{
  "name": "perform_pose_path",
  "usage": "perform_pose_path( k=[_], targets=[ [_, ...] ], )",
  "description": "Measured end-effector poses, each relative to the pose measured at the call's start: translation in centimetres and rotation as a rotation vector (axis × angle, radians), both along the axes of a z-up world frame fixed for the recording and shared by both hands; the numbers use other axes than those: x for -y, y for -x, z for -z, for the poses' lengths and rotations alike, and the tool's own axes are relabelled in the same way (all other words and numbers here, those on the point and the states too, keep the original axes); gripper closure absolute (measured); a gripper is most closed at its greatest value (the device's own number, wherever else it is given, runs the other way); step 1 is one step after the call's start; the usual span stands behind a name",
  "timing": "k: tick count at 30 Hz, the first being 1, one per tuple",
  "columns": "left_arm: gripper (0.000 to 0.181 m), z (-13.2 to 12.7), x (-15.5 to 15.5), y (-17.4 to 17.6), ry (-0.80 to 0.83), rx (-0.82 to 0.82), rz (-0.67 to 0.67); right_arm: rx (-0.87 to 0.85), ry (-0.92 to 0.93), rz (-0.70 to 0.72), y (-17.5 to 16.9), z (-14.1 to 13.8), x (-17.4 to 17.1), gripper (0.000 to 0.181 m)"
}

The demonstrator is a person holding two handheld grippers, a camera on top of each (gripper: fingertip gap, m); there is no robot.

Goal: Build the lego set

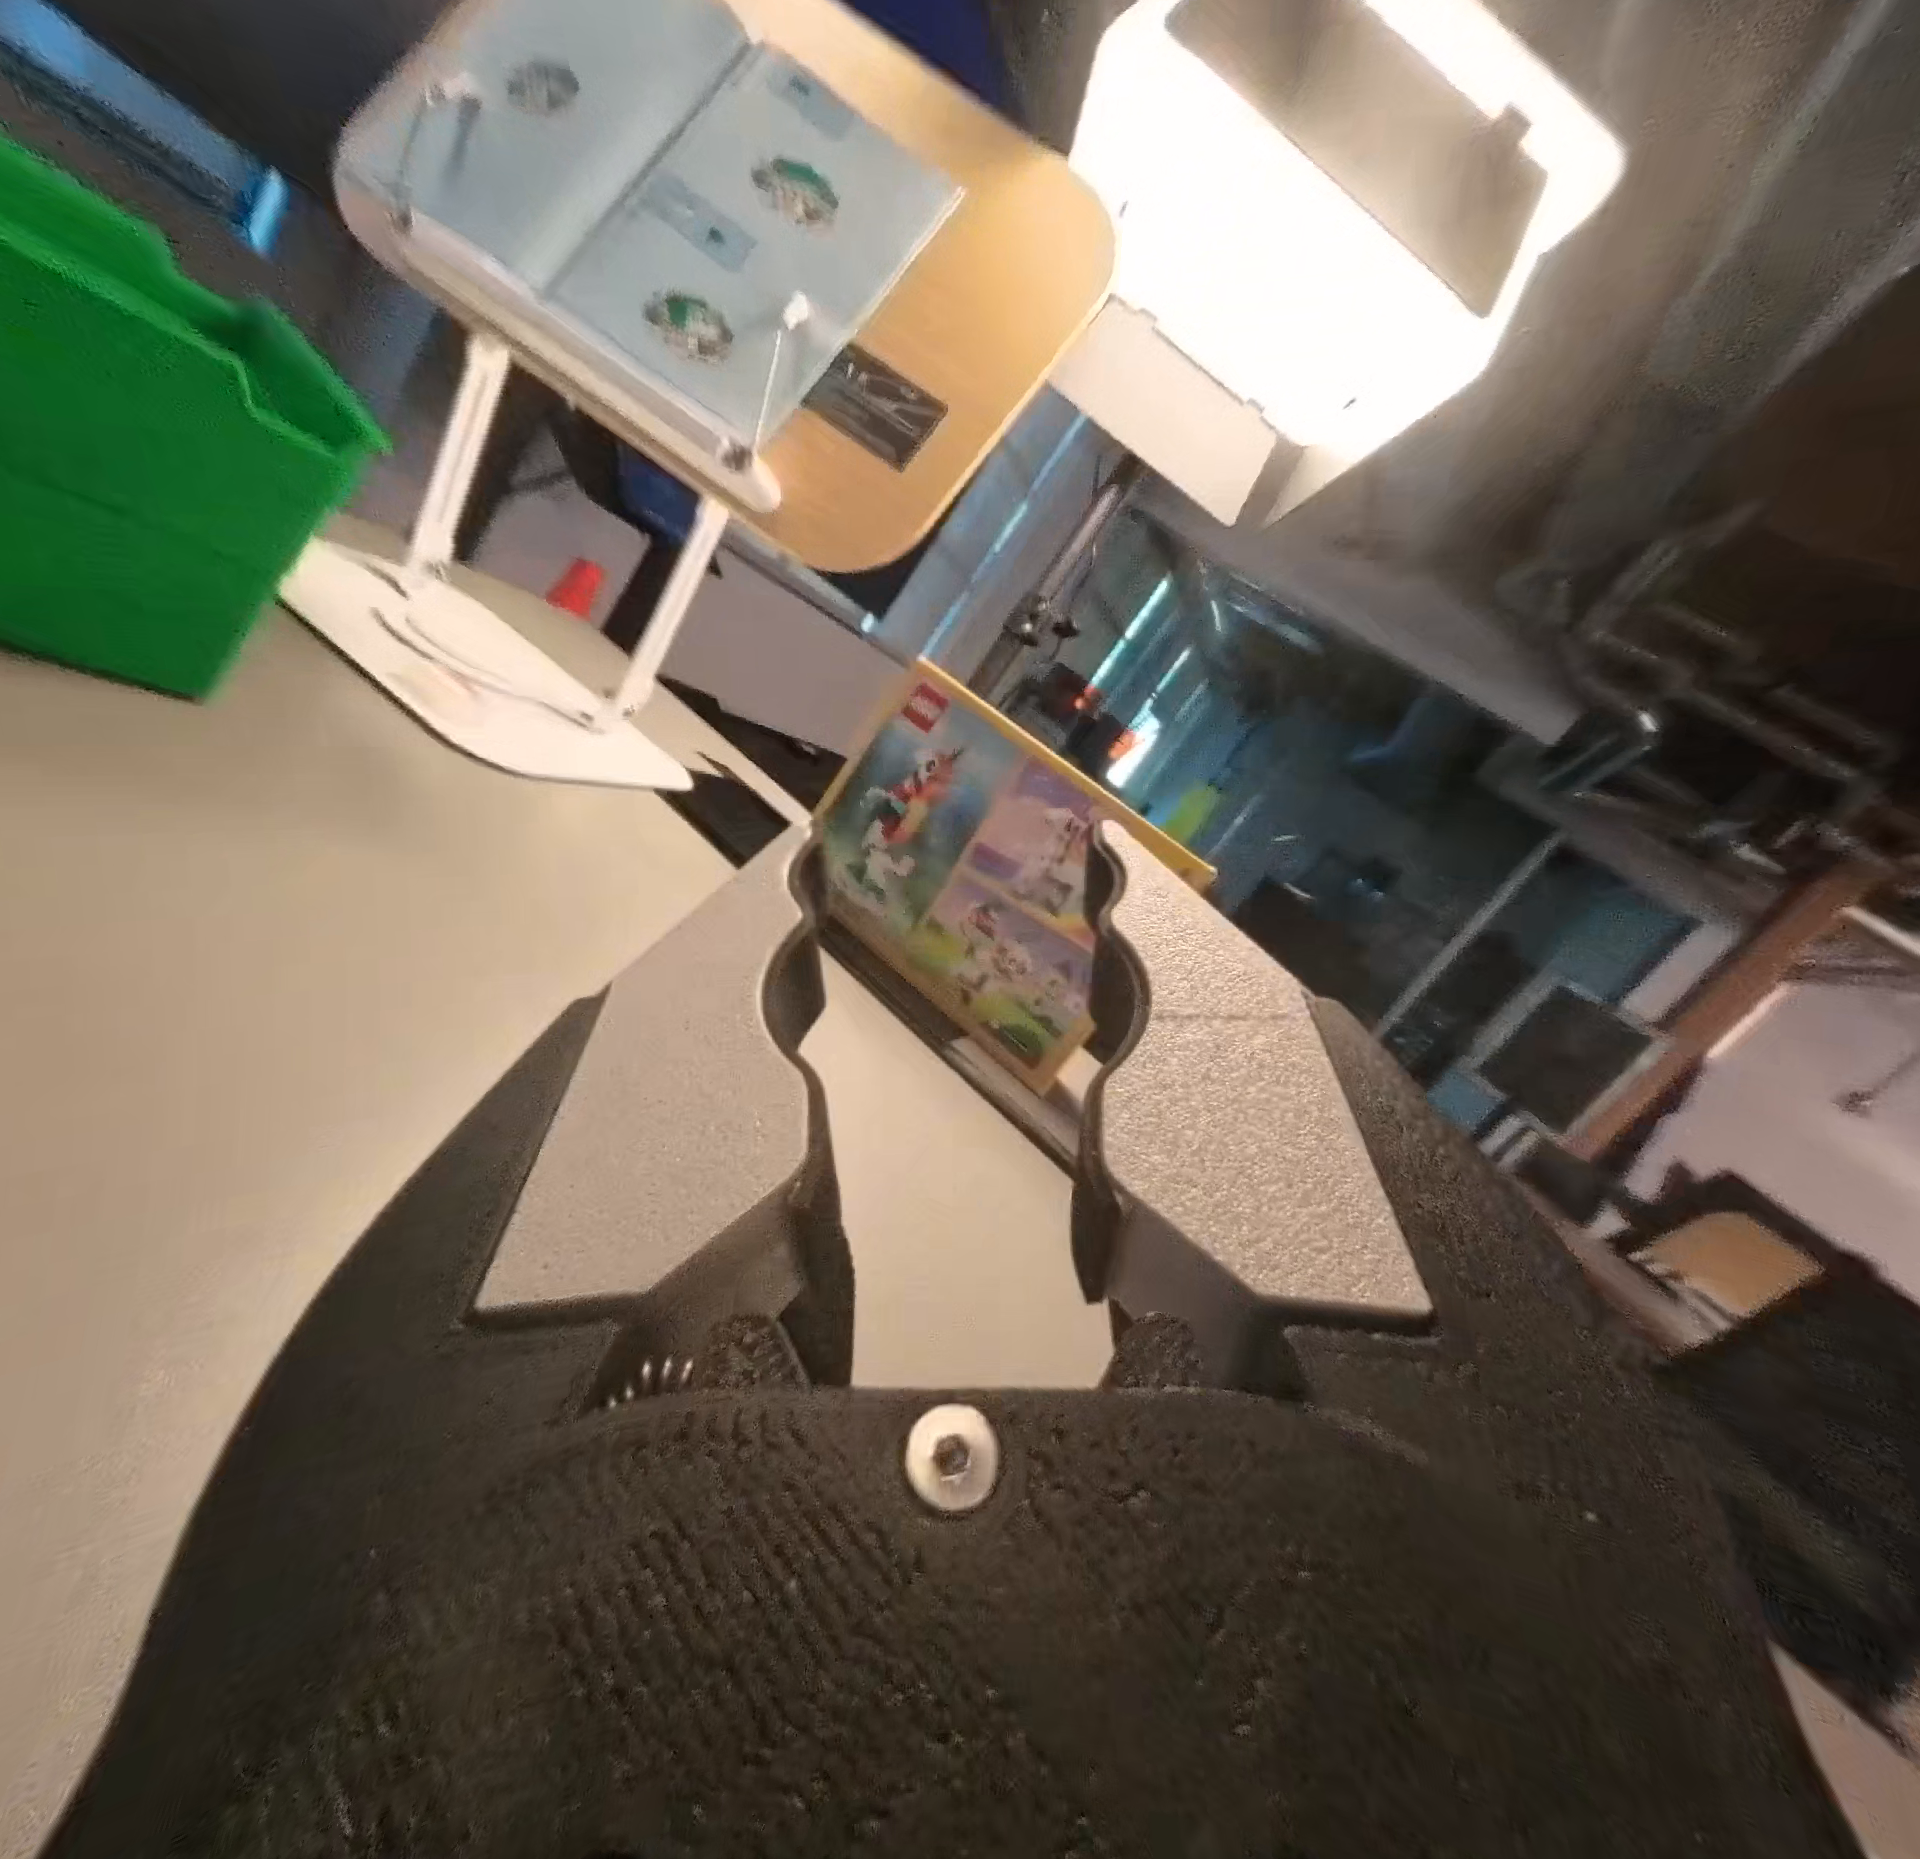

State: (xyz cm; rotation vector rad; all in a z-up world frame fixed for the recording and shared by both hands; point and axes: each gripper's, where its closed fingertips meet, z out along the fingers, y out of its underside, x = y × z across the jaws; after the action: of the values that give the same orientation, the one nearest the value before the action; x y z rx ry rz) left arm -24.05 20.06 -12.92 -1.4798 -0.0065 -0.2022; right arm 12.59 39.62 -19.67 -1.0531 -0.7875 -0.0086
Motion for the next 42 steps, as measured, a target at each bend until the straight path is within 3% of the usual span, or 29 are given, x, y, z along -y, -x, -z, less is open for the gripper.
perform_pose_path(
  k=[1, 4, 18, 29, 33, 38, 42],
  targets=[
    [0.129, 0.1, -0.2, 0.7, 0.003, -0.002, -0.051, 0.018, -0.004, 0.0, 0.3, 0.2, 0.0, 0.134],
    [0.129, 0.4, -0.1, 1.8, -0.021, 0.017, -0.125, 0.045, -0.015, -0.028, 0.9, 0.4, 0.4, 0.135],
    [0.131, 2.6, -0.9, 0.8, 0.012, 0.048, -0.084, 0.026, 0.044, 0.046, -0.5, 1.1, -1.0, 0.14],
    [0.132, 2.4, -1.5, 2.1, 0.036, -0.017, -0.14, 0.002, 0.052, 0.066, -1.0, 1.0, -1.3, 0.138],
    [0.153, 2.7, -3.3, 0.7, 0.119, -0.152, -0.007, -0.005, 0.062, 0.079, -1.2, 1.1, -1.6, 0.136],
    [0.152, 5.1, -6.8, -0.8, 0.372, -0.345, 0.161, -0.01, 0.07, 0.091, -1.4, 1.1, -1.8, 0.135],
    [0.156, 6.1, -9.5, -0.7, 0.465, -0.413, 0.227, 0.001, 0.067, 0.091, -1.3, 1.2, -1.8, 0.136]
  ],
)
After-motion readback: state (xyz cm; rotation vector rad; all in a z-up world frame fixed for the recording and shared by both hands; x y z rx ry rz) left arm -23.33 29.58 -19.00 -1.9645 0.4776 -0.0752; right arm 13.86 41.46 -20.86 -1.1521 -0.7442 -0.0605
